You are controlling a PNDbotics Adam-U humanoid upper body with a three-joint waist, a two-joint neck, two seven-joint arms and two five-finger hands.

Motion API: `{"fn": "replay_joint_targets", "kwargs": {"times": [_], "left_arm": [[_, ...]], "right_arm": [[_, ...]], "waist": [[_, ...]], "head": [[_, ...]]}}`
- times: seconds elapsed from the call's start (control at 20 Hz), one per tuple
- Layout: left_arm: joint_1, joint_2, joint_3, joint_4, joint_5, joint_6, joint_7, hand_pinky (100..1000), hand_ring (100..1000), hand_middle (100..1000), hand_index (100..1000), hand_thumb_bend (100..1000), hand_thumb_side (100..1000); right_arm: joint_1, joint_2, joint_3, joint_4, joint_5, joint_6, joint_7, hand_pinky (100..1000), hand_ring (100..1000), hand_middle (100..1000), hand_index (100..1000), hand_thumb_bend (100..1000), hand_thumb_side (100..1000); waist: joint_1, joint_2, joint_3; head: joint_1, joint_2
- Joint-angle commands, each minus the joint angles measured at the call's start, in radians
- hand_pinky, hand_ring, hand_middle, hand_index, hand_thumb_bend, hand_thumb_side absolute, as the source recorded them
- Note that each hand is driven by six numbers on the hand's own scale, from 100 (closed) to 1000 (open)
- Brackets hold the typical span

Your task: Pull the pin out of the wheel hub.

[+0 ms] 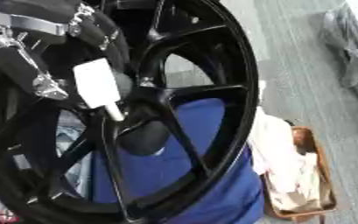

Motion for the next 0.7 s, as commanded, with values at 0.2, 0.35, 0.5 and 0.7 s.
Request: {"fn": "replay_joint_targets", "kwargs": {"times": [0.2, 0.35, 0.5, 0.7], "left_arm": [[-0.019, 0.012, -0.005, -0.003, -0.004, -0.05, -0.054, 821, 742, 686, 729, 304, 100], [-0.022, 0.009, -0.009, -0.002, -0.002, -0.044, -0.054, 815, 725, 665, 711, 278, 100], [-0.024, 0.009, -0.013, -0.003, -0.002, -0.038, -0.054, 810, 713, 651, 698, 261, 100], [-0.026, 0.007, -0.014, -0.007, 0.001, -0.031, -0.054, 806, 693, 630, 679, 244, 100]], "right_arm": [[-0.006, -0.014, -0.011, -0.007, -0.011, -0.001, -0.008, 763, 753, 772, 842, 134, 457], [-0.004, -0.013, -0.01, -0.005, -0.012, 0.0, -0.01, 763, 753, 772, 842, 133, 458], [-0.004, -0.013, -0.011, -0.004, -0.012, 0.0, -0.014, 764, 753, 773, 842, 132, 459], [-0.002, -0.014, -0.01, -0.003, -0.013, 0.001, -0.015, 764, 753, 772, 842, 131, 460]], "waist": [[-0.007, -0.02, -0.002], [-0.007, -0.021, -0.002], [-0.008, -0.022, -0.002], [-0.009, -0.024, -0.001]], "head": [[0.006, 0.003], [0.007, 0.003], [0.007, 0.004], [0.008, 0.006]]}}
